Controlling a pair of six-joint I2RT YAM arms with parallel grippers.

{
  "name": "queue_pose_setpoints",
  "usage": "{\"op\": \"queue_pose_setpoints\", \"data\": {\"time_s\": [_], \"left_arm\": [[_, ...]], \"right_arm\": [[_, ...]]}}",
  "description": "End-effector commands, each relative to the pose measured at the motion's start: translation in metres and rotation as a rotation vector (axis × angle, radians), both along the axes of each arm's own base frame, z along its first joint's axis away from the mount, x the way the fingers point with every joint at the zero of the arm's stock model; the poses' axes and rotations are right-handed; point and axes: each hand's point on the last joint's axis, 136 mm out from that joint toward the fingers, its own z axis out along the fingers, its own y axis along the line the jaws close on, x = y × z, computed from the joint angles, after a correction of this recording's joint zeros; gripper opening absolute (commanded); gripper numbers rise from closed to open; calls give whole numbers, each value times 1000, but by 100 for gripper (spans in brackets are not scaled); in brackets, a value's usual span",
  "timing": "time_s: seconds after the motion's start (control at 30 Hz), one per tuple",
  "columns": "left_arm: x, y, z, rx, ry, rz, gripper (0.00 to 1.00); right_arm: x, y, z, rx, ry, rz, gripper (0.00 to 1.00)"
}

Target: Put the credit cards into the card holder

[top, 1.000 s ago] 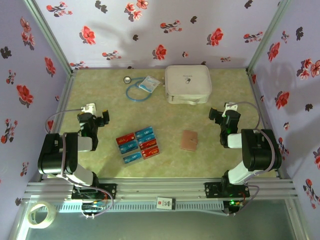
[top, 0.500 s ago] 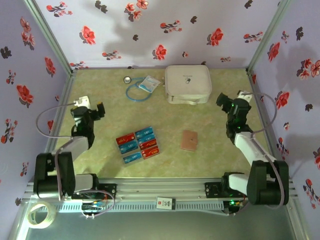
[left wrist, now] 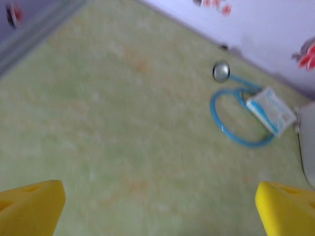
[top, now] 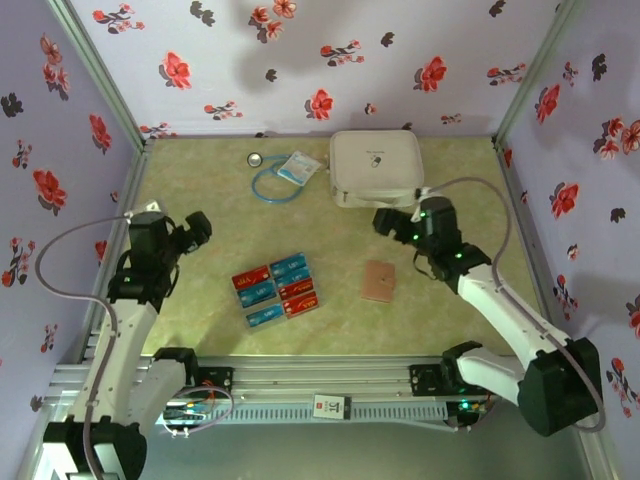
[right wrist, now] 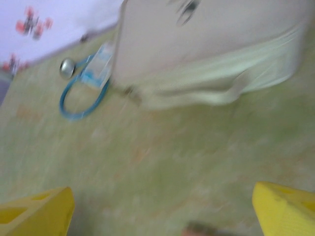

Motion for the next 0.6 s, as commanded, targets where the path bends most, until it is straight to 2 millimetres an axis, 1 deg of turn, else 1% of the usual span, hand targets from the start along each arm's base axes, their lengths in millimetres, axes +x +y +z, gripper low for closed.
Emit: {"op": "queue_pose_setpoints", "data": {"time_s": [0.0,0.13,0.23,0.3,0.43,0.57], "left_arm": [[-53,-21,-37,-112,237,-30,100],[-80,-42,-47,-176,277,-66,100],[-95,-56,-58,-216,311,-91,100],[-102,-65,-66,-232,331,-114,100],[-107,-79,-79,-217,340,-147,100],[-102,-93,-87,-211,332,-179,100]], "right_arm": [[-31,22,-18,-116,66,103,92],[-66,57,-41,-211,89,227,91],[-91,76,-59,-292,95,307,91],[-106,84,-72,-339,99,349,91],[-126,95,-95,-403,110,397,91],[-133,106,-112,-422,122,421,91]]}}
